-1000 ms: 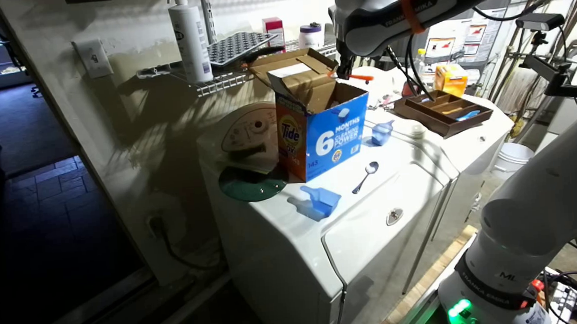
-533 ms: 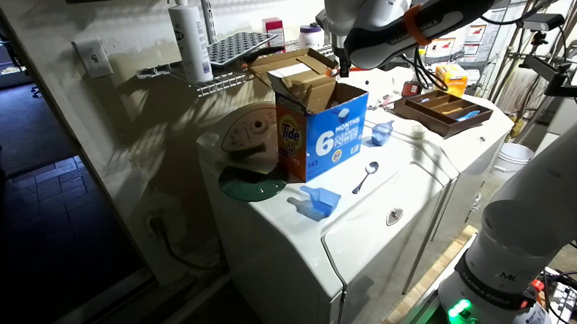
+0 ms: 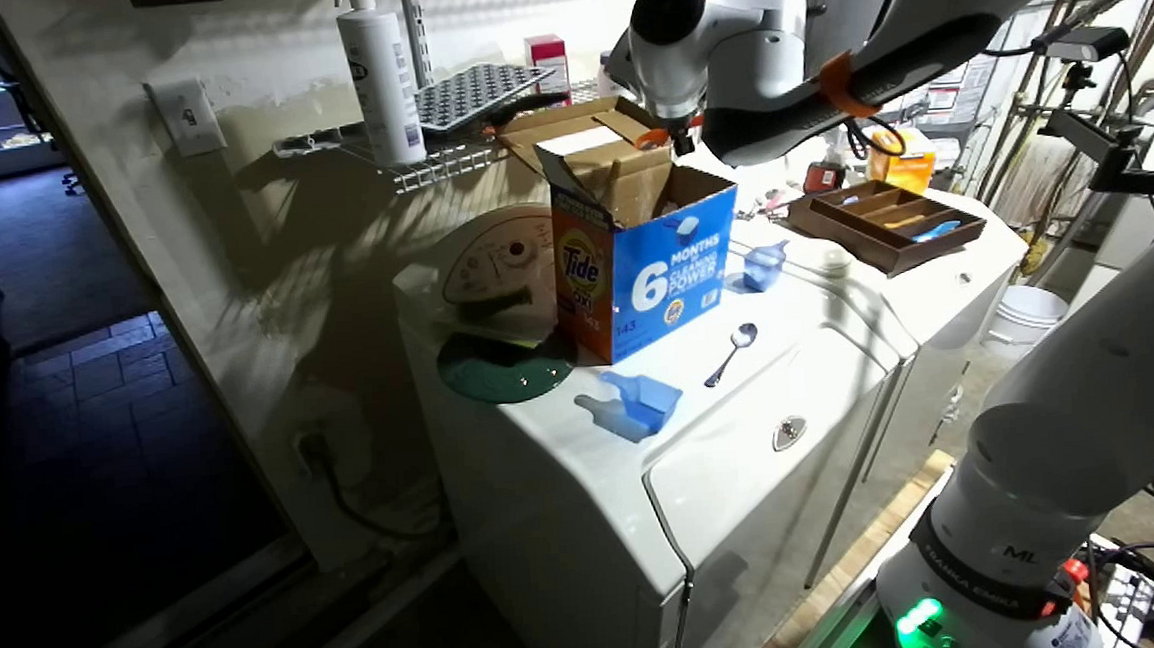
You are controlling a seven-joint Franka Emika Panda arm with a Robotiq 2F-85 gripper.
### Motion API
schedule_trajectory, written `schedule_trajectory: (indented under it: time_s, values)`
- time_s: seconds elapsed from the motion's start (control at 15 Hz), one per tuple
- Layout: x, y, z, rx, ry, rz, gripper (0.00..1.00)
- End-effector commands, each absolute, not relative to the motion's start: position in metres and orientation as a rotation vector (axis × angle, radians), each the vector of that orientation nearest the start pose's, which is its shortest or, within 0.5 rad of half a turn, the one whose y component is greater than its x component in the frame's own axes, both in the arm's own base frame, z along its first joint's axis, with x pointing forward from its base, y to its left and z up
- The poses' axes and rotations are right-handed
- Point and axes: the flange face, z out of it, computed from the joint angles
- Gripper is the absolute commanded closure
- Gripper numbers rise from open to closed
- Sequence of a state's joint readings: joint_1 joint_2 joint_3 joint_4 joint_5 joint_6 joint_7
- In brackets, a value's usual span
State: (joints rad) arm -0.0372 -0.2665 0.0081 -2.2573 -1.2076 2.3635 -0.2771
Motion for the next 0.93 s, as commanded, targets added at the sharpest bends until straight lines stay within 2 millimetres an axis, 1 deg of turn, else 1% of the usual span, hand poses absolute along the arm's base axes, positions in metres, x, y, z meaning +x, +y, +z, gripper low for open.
schedule_trajectory:
  time_s: [0.0,0.47,0.87]
  values:
    - [0.4956,-0.0176,0.5174,1.700,1.134,0.164,0.96]
    - [0.4934,-0.0128,0.5115,1.566,1.253,0.099,0.96]
    - [0.4919,-0.0157,0.5126,1.528,1.296,0.064,0.96]
